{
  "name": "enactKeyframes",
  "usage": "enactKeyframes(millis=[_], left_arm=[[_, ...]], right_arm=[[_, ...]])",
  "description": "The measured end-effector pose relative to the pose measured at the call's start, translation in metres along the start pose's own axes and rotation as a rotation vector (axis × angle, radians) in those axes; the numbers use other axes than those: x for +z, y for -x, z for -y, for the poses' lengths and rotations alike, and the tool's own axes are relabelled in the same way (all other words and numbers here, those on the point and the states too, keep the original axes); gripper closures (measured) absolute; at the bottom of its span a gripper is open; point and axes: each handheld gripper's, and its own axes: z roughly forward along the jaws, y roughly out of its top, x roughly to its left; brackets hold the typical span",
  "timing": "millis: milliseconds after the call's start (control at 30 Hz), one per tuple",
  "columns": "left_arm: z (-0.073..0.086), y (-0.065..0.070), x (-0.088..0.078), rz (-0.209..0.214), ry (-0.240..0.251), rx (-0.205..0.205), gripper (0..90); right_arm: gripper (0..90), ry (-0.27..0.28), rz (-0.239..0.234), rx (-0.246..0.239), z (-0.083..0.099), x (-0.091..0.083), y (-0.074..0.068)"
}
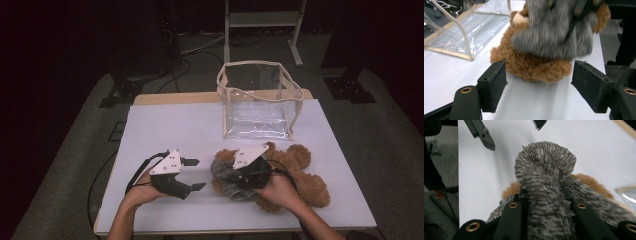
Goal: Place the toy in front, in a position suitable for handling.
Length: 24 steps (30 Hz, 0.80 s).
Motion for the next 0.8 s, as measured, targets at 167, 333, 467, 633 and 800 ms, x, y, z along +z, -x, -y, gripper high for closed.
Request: enactKeyframes(millis=[167, 333, 467, 633, 800], left_arm=[[0.0, 0.0, -0.004, -0.007, 0.009, -0.003, 26.6], [0.0, 0.0, -0.002, 0.0, 0.001, -0.002, 26.3], [0.0, 0.001, 0.0, 0.002, -0.005, 0.0, 25.8], [-0.001, 0.001, 0.0, 0.002, -0.005, 0.001, 25.8], [-0.001, 0.001, 0.0, 0.005, -0.001, -0.002, 25.4]], right_arm=[[71.4, -0.021, -0.029, -0.025, -0.007, 0.017, -0.004], [71.5, 0.01, 0.02, -0.007, -0.006, -0.01, 0.004], [71.5, 0.026, 0.056, 0.025, 0.002, -0.034, 0.015], [71.5, 0.031, 0.042, 0.058, 0.006, -0.038, 0.019], [71.5, 0.008, -0.006, 0.026, -0.003, -0.01, 0.012]])
